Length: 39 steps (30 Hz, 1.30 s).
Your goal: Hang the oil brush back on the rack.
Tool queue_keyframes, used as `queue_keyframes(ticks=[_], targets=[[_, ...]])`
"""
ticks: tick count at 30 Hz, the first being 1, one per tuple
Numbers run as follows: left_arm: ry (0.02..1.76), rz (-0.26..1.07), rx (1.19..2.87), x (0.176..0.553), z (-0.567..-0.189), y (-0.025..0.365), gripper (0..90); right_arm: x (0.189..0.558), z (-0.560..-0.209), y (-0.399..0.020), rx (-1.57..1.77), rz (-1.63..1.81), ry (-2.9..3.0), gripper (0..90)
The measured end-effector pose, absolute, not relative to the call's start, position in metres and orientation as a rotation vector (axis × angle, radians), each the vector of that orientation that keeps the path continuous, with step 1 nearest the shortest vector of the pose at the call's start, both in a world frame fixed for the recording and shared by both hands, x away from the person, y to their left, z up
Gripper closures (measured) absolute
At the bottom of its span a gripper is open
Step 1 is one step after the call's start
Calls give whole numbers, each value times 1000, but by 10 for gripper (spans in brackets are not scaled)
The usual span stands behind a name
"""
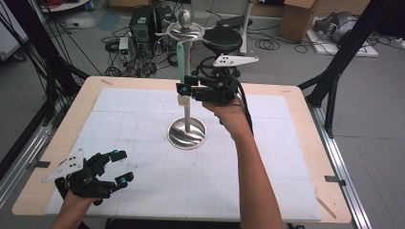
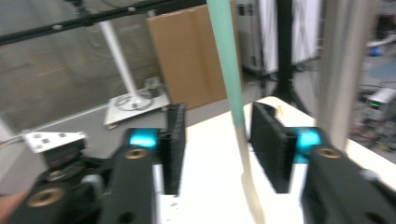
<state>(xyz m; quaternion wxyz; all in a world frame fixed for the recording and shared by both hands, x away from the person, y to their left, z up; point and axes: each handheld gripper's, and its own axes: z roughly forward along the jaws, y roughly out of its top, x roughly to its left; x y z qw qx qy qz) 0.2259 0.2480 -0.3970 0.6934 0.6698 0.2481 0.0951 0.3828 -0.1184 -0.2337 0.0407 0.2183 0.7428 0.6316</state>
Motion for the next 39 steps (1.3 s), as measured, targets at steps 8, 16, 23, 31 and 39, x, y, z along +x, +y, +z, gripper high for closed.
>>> queue_keyframes(ticks=[8, 16, 23, 31, 39], targets=[[556, 215, 1478, 226, -396, 248, 186, 371, -243, -138, 724, 1864, 2213, 420], [557, 219, 1484, 226, -396, 245, 186, 349, -253, -162, 711, 1860, 2158, 351], [567, 237, 1489, 226, -397, 243, 186, 313, -282, -182, 677, 1763, 2137, 245], [588, 286, 1489, 227, -398, 244, 178, 265, -321, -208, 763, 1681, 2026, 178], [636, 350, 1493, 232, -399, 250, 178, 225, -351, -250, 865, 1558, 1943, 178]])
